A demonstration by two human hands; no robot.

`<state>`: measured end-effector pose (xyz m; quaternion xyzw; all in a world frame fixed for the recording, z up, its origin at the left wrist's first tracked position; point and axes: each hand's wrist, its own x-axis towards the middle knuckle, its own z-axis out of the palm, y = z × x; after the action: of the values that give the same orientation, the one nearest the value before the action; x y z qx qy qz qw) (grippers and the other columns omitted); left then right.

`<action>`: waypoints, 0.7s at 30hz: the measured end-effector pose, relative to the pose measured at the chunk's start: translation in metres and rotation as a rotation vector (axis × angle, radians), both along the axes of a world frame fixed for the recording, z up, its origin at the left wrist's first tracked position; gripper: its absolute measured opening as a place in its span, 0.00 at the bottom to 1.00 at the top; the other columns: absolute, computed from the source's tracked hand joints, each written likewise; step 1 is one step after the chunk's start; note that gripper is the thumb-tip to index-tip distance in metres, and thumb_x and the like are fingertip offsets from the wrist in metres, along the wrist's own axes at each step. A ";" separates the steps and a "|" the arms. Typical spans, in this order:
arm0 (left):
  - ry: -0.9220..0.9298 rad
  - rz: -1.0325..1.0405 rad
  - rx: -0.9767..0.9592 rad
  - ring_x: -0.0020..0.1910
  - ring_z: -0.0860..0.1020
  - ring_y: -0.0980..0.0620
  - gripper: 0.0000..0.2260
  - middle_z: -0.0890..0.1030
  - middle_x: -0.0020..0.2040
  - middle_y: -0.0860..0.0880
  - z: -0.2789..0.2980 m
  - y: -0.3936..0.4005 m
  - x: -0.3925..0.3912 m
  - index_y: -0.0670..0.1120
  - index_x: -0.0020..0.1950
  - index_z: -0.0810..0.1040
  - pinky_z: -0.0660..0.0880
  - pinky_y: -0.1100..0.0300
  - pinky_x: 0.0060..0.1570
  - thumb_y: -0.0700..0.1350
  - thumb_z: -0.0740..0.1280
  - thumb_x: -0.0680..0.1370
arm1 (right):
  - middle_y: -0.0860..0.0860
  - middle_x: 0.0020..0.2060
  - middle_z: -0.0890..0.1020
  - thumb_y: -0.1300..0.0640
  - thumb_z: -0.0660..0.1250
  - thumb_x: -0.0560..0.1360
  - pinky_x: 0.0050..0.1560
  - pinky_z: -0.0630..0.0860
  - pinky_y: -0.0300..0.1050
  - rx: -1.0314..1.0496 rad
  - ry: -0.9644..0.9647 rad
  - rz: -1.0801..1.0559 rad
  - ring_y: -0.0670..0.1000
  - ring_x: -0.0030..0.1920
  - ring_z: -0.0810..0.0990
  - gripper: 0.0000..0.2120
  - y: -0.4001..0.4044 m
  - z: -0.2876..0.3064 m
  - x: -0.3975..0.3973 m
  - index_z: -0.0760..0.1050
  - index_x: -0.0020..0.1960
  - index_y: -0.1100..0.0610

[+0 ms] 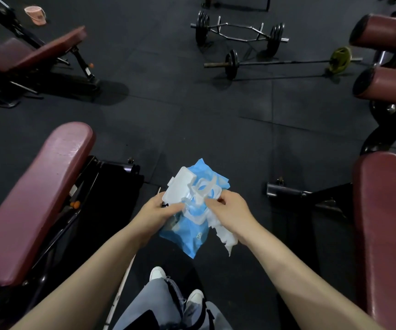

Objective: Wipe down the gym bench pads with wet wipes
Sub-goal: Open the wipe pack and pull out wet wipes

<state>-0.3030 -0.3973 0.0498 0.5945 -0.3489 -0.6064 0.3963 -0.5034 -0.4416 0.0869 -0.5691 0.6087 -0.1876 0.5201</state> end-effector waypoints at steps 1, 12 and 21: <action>0.009 -0.038 0.007 0.54 0.83 0.40 0.27 0.84 0.56 0.42 0.000 0.001 0.001 0.44 0.63 0.76 0.78 0.41 0.59 0.50 0.76 0.67 | 0.51 0.39 0.82 0.52 0.66 0.76 0.39 0.75 0.42 0.006 -0.031 -0.025 0.45 0.37 0.78 0.09 0.001 0.000 0.000 0.79 0.44 0.57; -0.326 0.005 -0.194 0.49 0.82 0.55 0.10 0.84 0.48 0.54 0.028 -0.001 -0.015 0.53 0.50 0.81 0.78 0.48 0.55 0.56 0.62 0.79 | 0.47 0.38 0.78 0.54 0.64 0.76 0.31 0.68 0.28 -0.084 0.038 0.015 0.43 0.34 0.73 0.03 0.006 0.007 0.000 0.74 0.44 0.52; -0.347 0.072 -0.107 0.50 0.82 0.45 0.18 0.83 0.49 0.44 0.039 -0.005 -0.032 0.42 0.52 0.77 0.76 0.40 0.57 0.56 0.59 0.77 | 0.50 0.39 0.78 0.57 0.62 0.79 0.29 0.71 0.41 -0.325 0.092 0.039 0.49 0.32 0.76 0.14 0.021 0.002 -0.006 0.63 0.56 0.40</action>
<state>-0.3355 -0.4021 0.0885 0.6804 -0.4220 -0.4608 0.3828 -0.5097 -0.4207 0.0888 -0.6654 0.5823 -0.2472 0.3962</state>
